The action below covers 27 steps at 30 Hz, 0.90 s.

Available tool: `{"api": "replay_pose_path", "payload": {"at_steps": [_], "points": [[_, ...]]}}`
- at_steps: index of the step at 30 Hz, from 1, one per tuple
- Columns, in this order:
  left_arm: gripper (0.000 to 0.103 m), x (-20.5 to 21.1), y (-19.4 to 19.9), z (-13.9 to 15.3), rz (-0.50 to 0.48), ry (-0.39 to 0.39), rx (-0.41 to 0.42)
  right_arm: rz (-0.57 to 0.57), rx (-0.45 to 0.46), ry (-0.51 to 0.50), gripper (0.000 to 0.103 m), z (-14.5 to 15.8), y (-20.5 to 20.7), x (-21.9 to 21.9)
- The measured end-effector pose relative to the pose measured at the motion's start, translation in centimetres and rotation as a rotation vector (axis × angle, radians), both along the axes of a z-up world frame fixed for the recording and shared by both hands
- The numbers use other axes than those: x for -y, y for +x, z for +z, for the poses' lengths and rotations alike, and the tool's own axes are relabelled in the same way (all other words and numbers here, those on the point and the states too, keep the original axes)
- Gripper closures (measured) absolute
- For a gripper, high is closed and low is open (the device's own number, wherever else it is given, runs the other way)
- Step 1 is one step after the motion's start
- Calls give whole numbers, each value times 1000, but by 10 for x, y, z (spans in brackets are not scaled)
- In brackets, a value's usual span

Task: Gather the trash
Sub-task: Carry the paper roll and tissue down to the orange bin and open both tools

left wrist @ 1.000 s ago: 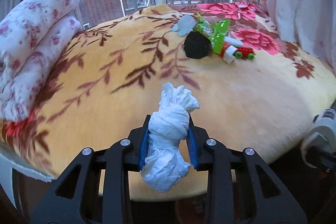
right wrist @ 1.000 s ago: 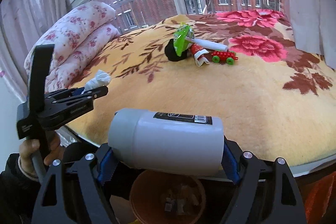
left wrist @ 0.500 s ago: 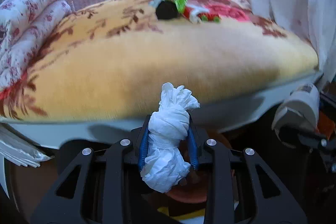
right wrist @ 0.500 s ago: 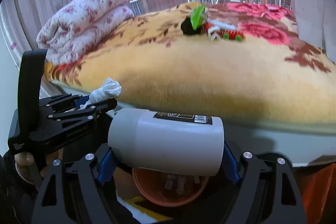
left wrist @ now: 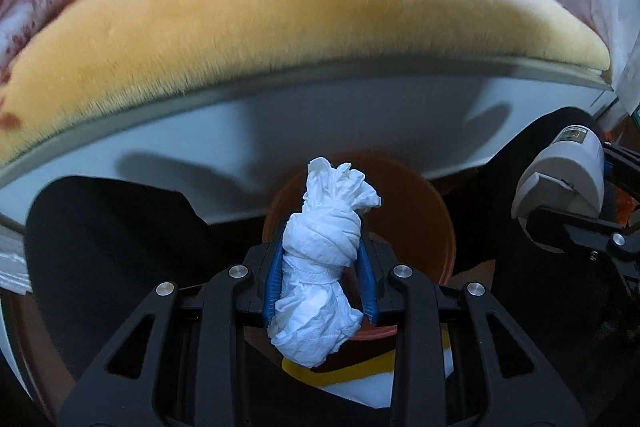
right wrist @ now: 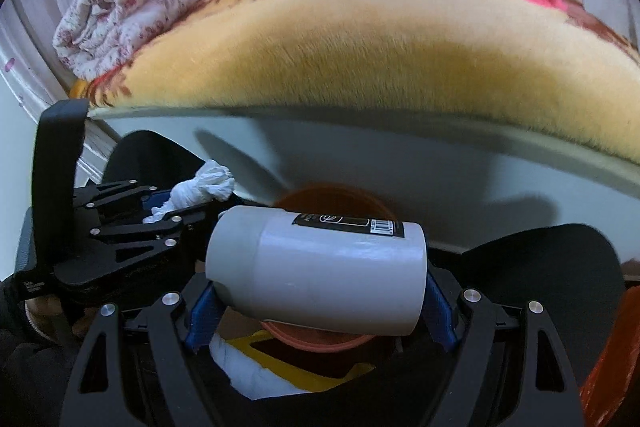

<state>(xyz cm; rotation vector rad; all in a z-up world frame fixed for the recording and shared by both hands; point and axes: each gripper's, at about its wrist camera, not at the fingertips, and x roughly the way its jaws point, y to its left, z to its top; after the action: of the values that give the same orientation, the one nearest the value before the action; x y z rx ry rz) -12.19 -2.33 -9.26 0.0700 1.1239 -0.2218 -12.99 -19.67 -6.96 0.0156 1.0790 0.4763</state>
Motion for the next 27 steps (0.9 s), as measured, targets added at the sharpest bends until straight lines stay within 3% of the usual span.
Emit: {"api": "replay_pose_path", "payload": {"at_steps": [3, 5, 6, 11, 21, 27], "points": [[68, -5, 3, -9, 14, -18, -43, -2, -40, -1, 23, -12, 6, -1], [39, -8, 8, -15, 29, -17, -78, 6, -82, -5, 23, -21, 13, -3], [33, -9, 9, -16, 38, -18, -85, 4, -93, -7, 22, -24, 14, -3], [31, -19, 12, -19, 69, -52, -104, -15, -136, 10, 18, -32, 20, 3], [31, -23, 17, -18, 78, -67, -96, -13, -115, 13, 15, -28, 22, 12], [31, -26, 14, 8, 58, -64, -25, -8, -60, 31, 15, 3, 25, 17]]}}
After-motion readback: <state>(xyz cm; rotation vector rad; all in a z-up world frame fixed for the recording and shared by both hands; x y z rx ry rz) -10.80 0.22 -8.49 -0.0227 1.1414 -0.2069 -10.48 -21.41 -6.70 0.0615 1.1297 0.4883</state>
